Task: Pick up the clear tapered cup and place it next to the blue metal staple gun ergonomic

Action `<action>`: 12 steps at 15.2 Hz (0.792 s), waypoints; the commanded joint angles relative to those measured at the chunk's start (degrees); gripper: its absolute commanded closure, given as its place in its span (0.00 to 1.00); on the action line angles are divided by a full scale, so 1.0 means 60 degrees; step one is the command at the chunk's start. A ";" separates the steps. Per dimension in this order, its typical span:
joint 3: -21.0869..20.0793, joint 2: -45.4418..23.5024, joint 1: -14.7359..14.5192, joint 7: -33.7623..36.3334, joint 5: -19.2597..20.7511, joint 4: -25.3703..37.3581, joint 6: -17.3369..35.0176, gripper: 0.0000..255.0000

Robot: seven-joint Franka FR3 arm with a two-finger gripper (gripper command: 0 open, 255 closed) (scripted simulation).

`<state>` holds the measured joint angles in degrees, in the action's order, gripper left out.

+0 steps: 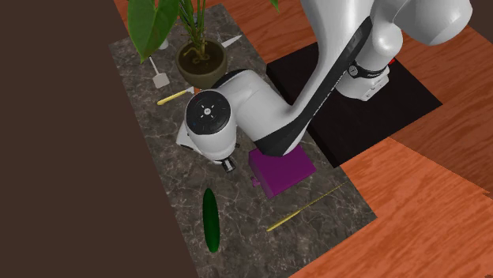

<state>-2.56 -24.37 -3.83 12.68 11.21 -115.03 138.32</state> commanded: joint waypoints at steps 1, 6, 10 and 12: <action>0.0000 -0.0002 0.0001 -0.0001 0.0000 -0.0001 0.0000 1.00; -0.0051 0.0451 0.0028 -0.0113 -0.0102 0.0050 -0.0498 1.00; -0.0085 0.0789 0.0045 -0.0201 -0.0181 0.0129 -0.0910 1.00; -0.0100 0.0949 0.0052 -0.0244 -0.0219 0.0181 -0.1119 1.00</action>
<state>-3.12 -19.14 -3.57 11.41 10.02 -114.22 132.33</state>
